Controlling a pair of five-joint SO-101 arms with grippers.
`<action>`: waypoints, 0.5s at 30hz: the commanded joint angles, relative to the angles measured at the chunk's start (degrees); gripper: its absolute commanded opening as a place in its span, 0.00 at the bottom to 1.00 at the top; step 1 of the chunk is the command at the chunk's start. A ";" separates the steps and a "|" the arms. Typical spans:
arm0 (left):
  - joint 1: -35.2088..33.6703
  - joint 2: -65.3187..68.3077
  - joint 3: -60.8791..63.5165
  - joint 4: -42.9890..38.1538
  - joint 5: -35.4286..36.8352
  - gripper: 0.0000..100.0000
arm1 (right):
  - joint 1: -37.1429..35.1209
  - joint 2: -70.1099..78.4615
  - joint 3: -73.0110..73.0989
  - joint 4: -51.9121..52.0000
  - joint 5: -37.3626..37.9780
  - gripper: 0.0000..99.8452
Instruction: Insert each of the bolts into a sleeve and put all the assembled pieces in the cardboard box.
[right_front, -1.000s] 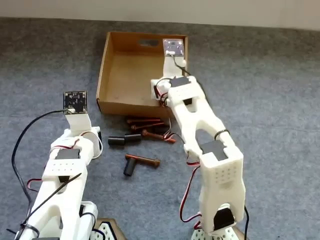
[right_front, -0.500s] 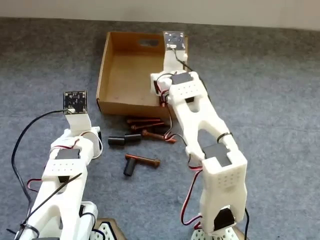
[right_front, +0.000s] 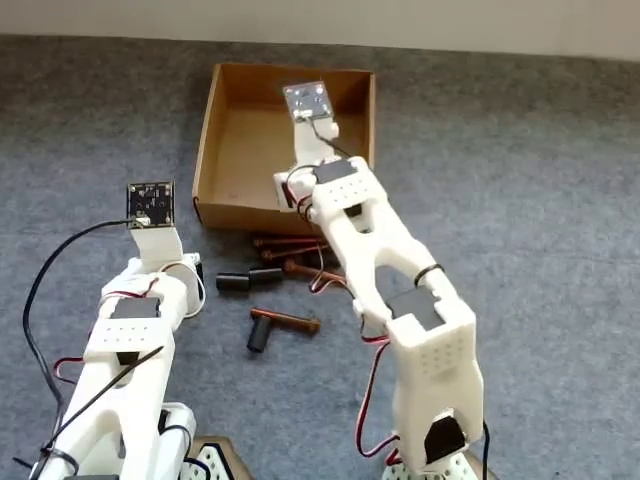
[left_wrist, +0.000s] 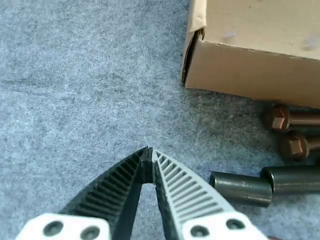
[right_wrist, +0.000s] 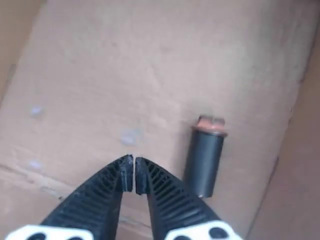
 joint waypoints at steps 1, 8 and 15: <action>-0.40 -0.31 -1.71 0.18 0.26 0.01 | 1.45 0.04 -0.40 0.22 0.79 0.01; -0.40 -0.31 -1.80 0.18 0.26 0.01 | 3.82 0.13 -3.65 2.24 0.79 0.01; -0.57 -0.31 -1.89 0.18 0.26 0.01 | 4.35 0.40 -9.01 8.66 0.97 0.01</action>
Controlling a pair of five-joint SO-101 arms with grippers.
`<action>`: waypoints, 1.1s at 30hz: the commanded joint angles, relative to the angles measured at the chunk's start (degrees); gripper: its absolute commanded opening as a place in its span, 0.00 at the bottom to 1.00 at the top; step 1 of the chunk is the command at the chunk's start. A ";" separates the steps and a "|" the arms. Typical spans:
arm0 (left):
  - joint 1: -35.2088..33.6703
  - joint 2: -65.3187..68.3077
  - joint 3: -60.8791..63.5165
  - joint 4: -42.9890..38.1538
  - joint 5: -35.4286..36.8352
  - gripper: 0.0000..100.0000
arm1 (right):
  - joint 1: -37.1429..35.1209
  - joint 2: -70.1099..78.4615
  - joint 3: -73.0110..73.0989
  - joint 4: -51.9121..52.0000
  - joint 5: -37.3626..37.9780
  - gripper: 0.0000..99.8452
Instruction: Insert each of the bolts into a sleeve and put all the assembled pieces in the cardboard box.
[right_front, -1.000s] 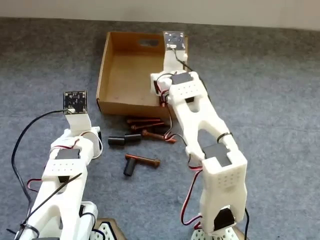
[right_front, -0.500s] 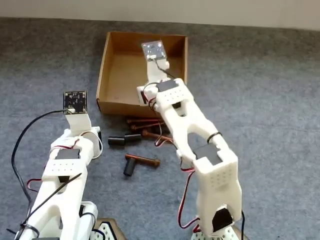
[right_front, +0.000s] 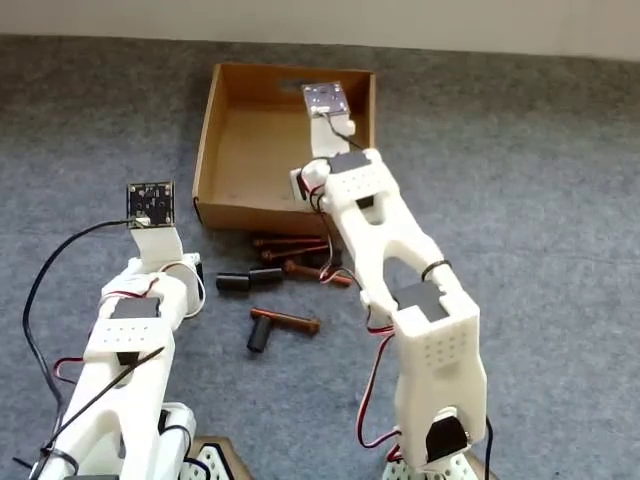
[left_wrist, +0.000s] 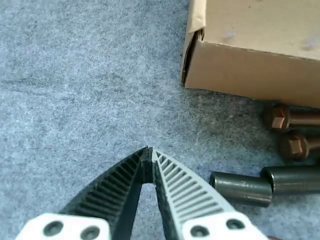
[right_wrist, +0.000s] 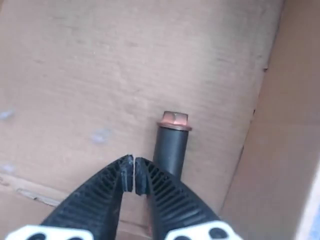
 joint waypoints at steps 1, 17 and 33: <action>-0.57 -0.31 -1.89 0.18 0.26 0.01 | 1.10 -0.75 -4.53 2.42 0.62 0.01; -0.66 -0.31 -1.80 0.18 0.26 0.01 | -0.84 -0.57 -7.43 2.33 0.44 0.01; -0.66 -0.31 -1.80 0.18 0.26 0.01 | 4.79 4.97 -6.55 -1.27 0.53 0.01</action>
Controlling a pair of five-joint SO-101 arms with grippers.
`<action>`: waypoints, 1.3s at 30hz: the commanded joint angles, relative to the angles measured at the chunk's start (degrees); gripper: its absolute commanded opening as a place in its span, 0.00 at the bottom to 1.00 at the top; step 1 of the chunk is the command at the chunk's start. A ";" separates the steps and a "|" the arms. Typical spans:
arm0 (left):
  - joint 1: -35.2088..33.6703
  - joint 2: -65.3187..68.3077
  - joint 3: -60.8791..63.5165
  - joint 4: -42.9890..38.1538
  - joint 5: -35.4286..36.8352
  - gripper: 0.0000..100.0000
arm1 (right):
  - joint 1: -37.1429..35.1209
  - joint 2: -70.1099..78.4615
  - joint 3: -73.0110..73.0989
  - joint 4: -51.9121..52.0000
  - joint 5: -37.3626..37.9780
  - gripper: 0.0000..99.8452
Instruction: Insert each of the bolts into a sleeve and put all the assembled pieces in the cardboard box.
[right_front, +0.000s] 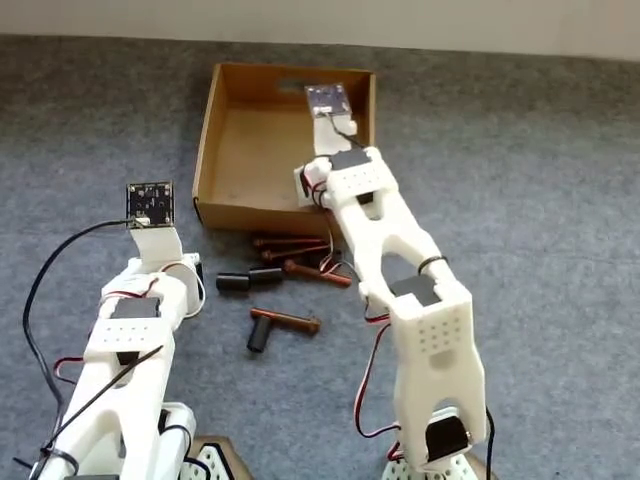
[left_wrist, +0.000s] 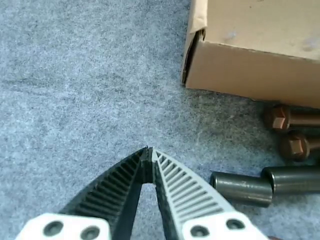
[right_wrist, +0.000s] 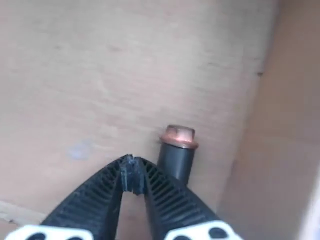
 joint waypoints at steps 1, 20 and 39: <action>-0.57 -0.31 -1.80 0.18 0.26 0.01 | 2.59 -2.07 -1.54 -0.66 0.62 0.01; -0.57 -0.31 -1.89 0.18 0.26 0.01 | 2.68 -9.71 -1.54 -0.48 0.70 0.01; -0.57 -0.31 -1.89 0.18 0.26 0.01 | 2.51 -39.25 -0.92 22.73 0.79 0.01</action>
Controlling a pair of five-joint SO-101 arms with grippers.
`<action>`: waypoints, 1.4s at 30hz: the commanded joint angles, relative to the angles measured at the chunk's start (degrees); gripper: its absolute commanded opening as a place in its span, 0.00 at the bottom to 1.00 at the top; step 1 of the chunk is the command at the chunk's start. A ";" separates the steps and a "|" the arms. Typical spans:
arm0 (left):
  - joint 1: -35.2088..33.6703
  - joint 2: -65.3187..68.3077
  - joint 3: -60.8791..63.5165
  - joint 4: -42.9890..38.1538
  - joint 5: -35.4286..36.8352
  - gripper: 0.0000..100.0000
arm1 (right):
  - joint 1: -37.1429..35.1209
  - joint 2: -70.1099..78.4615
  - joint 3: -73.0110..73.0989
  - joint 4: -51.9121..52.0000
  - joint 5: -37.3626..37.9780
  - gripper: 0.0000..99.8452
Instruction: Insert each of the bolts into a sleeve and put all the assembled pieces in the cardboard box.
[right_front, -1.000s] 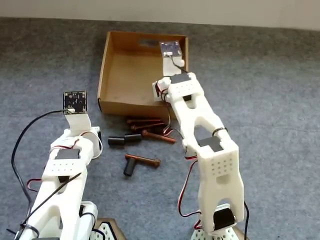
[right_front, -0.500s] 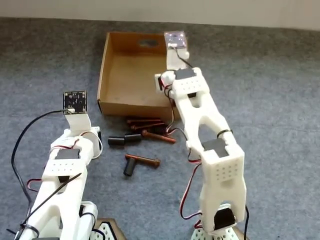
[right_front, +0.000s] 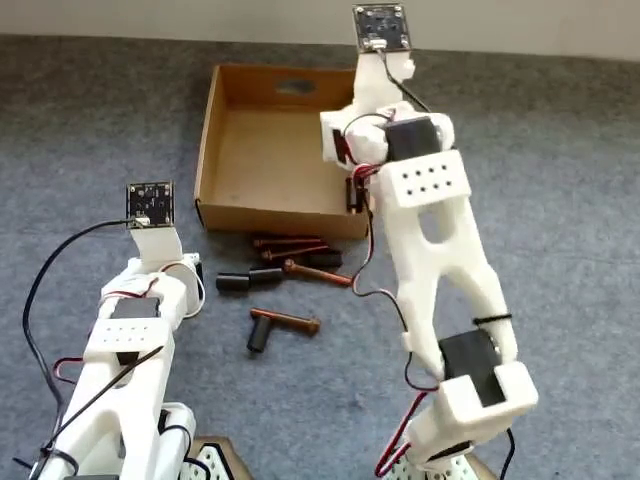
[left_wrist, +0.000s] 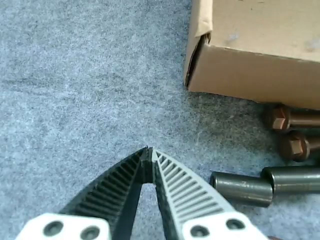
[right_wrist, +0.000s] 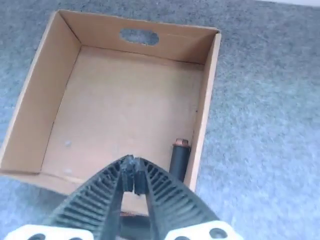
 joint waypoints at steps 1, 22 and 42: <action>-0.57 -0.31 -1.89 0.18 0.26 0.01 | 0.57 -5.67 -1.01 4.35 0.79 0.01; -0.57 -0.31 -1.89 0.18 0.26 0.01 | -11.03 -23.78 18.77 13.67 0.44 0.01; -16.48 0.04 -3.21 -3.69 1.67 0.01 | -32.31 -20.53 53.41 -14.29 0.09 0.16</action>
